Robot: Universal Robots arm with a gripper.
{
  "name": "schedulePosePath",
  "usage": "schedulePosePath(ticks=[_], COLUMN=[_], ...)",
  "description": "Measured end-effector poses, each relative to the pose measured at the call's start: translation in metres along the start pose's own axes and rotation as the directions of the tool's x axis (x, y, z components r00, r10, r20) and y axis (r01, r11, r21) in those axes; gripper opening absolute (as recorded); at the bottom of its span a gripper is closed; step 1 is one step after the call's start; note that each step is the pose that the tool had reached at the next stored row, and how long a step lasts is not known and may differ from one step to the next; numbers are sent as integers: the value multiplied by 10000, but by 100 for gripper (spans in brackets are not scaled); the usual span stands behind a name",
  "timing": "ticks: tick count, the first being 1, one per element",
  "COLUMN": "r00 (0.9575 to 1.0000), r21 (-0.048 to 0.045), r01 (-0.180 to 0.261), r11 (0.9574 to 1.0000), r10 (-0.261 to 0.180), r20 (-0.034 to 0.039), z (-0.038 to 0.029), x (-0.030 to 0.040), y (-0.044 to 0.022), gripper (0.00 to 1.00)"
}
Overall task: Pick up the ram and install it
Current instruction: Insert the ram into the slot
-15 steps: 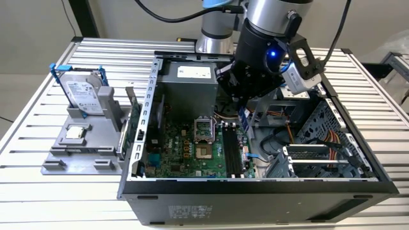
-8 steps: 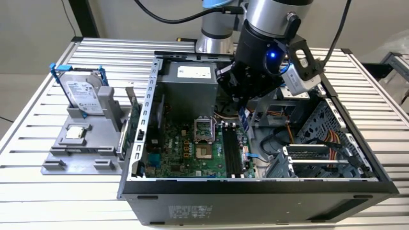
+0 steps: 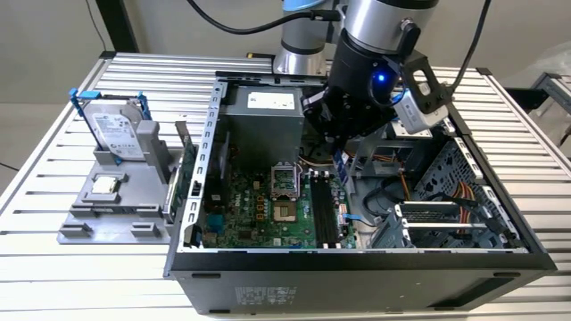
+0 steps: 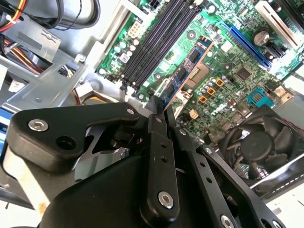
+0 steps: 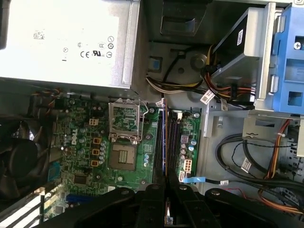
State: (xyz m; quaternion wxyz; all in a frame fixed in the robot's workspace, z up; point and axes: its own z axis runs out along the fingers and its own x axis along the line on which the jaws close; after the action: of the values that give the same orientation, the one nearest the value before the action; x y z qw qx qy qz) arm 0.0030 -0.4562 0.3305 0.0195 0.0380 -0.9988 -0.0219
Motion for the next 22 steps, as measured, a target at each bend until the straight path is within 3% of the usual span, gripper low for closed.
schedulePosePath(ticks=[22], r00=[10000], r21=[3], r01=[0], r11=[10000], r10=[0], r20=[-1], z=[39], x=[-16], y=[0], gripper=[0])
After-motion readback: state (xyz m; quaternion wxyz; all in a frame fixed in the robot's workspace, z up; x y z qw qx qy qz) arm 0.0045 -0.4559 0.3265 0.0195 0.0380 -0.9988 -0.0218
